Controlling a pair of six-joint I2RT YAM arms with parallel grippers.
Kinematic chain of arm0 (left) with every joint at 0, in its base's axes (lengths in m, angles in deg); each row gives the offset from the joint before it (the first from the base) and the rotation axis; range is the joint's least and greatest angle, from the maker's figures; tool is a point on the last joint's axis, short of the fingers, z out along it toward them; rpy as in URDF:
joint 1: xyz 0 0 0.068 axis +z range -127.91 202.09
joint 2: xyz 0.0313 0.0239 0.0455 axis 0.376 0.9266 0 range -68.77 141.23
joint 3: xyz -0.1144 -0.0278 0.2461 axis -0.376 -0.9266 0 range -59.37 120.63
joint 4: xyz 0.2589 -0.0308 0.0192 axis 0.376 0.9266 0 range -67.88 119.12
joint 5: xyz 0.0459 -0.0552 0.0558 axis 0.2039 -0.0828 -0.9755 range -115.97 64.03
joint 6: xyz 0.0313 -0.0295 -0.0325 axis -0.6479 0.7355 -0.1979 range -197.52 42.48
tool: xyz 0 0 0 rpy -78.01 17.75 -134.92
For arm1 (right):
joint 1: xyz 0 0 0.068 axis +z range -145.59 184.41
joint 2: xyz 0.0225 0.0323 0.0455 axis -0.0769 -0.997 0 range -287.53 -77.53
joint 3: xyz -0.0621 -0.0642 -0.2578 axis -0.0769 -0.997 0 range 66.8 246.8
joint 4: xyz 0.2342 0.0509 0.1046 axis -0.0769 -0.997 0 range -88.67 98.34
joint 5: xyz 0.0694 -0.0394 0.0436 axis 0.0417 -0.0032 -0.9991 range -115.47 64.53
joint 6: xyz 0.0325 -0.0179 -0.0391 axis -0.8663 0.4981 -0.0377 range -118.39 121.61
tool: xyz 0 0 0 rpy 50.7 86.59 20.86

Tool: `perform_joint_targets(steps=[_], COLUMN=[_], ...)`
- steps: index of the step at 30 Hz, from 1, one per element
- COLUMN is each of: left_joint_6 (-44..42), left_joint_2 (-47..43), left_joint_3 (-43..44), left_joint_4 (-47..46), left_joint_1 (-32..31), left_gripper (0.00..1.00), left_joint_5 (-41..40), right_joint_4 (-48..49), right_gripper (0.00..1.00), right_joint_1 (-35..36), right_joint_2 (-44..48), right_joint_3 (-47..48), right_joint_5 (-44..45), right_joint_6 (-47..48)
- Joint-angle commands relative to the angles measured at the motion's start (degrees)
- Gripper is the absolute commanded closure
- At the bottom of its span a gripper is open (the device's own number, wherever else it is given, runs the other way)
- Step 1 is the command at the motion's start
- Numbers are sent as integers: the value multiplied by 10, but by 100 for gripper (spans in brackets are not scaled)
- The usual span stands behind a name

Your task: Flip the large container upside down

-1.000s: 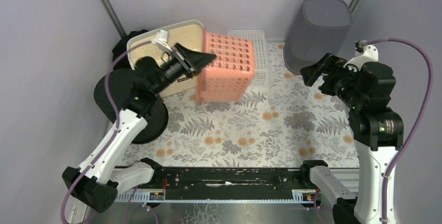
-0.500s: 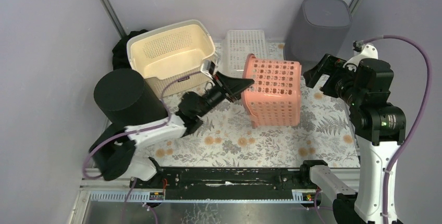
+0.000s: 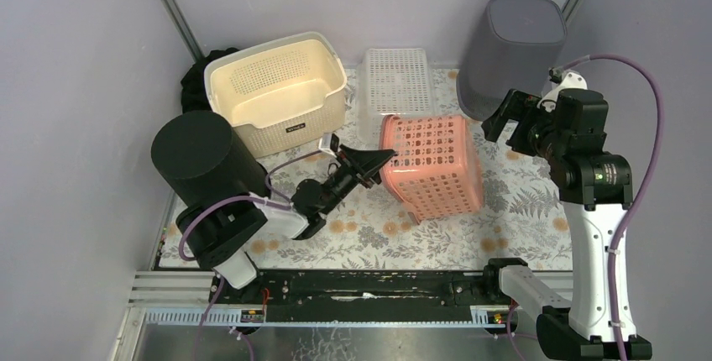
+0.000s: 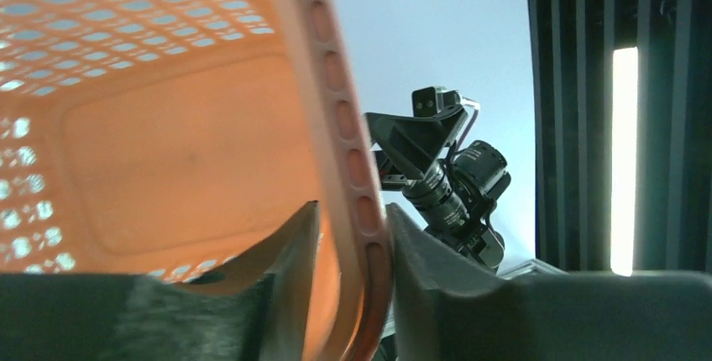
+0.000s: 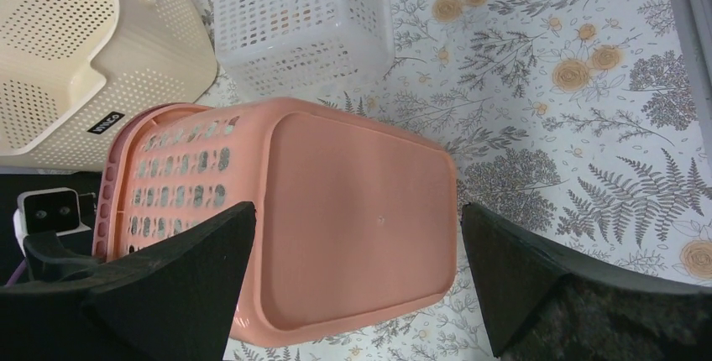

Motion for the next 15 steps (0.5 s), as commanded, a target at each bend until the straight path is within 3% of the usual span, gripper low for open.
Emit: perform_joint_targets(steps=[1, 5, 10, 12, 15], left_joint_6=[-2, -19, -47, -75, -149], left_joint_2=[-13, -41, -119, -173, -277], left_joint_3=[-60, -116, -200, -209, -170], left_joint_4=[-47, -32, 75, 158, 369], left_joint_1=[16, 38, 70, 82, 91], left_gripper=[51, 37, 36, 36, 35], left_joint_5=[-6, 25, 36, 37, 31], right_joint_4=[43, 61, 94, 108, 127], right_gripper=[1, 1, 1, 1, 1], right_joint_1=[2, 3, 2, 2, 2], right_joint_2=[-1, 0, 6, 7, 4], right_joint_3=[-16, -49, -106, -127, -152], right_joint_5=[-14, -28, -58, -74, -94], right_joint_6=[15, 15, 10, 3, -4])
